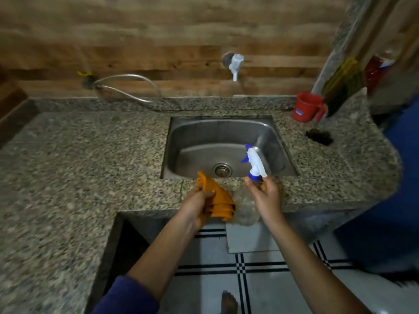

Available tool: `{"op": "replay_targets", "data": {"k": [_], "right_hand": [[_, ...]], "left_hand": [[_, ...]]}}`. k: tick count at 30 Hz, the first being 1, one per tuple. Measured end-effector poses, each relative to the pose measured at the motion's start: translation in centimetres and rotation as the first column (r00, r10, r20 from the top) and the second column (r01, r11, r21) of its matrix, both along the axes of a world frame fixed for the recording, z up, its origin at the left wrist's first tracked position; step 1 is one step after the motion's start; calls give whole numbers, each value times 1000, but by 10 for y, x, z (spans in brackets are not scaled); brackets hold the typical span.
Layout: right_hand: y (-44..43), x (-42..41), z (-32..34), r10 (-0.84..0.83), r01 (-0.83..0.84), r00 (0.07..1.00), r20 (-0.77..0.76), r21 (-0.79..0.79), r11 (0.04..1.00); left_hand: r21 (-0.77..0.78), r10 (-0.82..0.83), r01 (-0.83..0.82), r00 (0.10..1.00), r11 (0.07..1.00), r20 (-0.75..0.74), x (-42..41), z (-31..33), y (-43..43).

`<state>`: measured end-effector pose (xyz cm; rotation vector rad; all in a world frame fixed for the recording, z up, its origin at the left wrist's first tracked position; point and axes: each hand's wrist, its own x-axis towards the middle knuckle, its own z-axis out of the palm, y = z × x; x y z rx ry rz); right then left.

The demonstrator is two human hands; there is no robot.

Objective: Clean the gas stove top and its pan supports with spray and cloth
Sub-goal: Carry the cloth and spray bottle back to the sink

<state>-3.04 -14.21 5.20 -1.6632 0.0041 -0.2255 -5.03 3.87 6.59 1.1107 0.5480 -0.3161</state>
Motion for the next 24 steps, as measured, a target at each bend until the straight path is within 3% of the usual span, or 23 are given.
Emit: {"op": "replay_targets", "data": {"k": [5,10,17,20,24], "right_hand": [[-26,60,-5,-19,22,999,47,-69,997],[-35,88,-23,-16,20,999,28,-121,992],[-49,105,-46,24,-21,1000,14,-164,986],[-51,101,-50,20,-12,999,33,-224,975],[-46,91,-56,-13,12,1000,1,-350,937]], "left_hand": [[39,-2,0,998,999,68,70,-17,-42],[105,38,-34,998,994,-41,91,-73,-53],[420,-39,84,993,904,-114,90,-113,-33],[659,-51,86,996,748,-73,86,-101,-33],[924,-178,154,979,350,-96,72,-86,-51]]}}
